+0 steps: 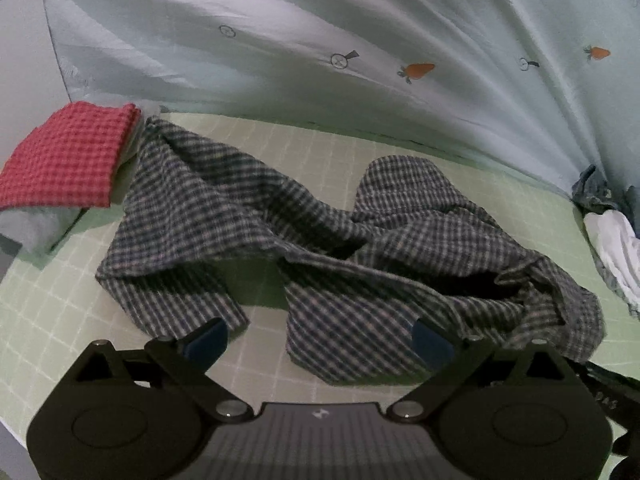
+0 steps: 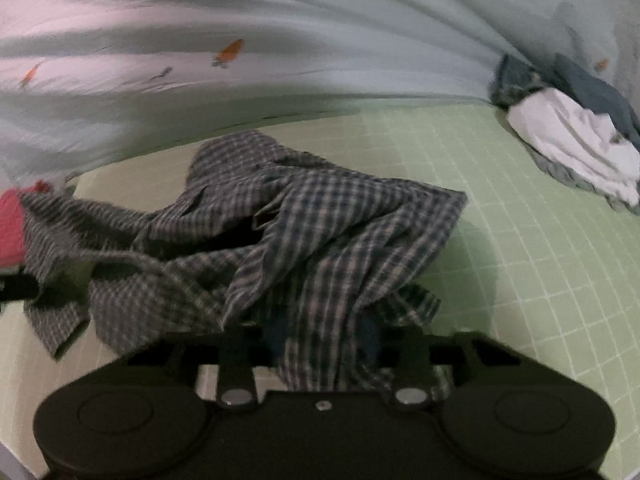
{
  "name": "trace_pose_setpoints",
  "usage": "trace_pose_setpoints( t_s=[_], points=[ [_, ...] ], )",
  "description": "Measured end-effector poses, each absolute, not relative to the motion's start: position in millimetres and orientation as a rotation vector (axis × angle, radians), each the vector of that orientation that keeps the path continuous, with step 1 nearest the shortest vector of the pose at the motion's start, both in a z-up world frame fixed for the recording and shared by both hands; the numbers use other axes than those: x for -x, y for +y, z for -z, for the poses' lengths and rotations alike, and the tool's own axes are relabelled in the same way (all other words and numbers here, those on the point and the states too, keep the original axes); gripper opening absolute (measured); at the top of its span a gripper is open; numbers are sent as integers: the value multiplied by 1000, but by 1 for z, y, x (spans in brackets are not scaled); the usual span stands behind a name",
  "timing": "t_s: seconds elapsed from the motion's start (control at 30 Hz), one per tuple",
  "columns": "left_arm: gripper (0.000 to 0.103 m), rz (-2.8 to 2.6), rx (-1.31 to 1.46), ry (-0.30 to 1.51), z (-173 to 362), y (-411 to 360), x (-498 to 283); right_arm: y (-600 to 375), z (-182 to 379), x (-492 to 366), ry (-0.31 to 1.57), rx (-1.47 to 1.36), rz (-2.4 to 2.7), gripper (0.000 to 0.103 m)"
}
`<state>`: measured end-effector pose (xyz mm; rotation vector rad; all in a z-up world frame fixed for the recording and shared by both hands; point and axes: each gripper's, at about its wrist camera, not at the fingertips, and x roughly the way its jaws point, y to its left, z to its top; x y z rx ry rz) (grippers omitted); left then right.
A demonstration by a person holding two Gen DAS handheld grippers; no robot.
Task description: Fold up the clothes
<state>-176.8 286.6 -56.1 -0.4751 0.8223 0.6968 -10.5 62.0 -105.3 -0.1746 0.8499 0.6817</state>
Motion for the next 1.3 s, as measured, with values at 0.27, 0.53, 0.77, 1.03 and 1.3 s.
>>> trace_pose_setpoints(
  t_s=[0.27, 0.53, 0.77, 1.03, 1.3],
  points=[
    [98, -689, 454, 829, 56, 246, 184, 32, 96, 22, 740, 169, -768, 1],
    [98, -697, 492, 813, 56, 223, 169, -6, 46, -12, 595, 92, -778, 1],
    [98, -736, 589, 787, 65, 232, 142, -34, 8, -64, 521, 44, -771, 1],
    [98, -811, 702, 817, 97, 261, 99, -57, -8, -131, 423, 50, -681, 1],
    [98, -869, 718, 957, 127, 284, 80, -40, 31, -184, 472, 232, -370, 54]
  ],
)
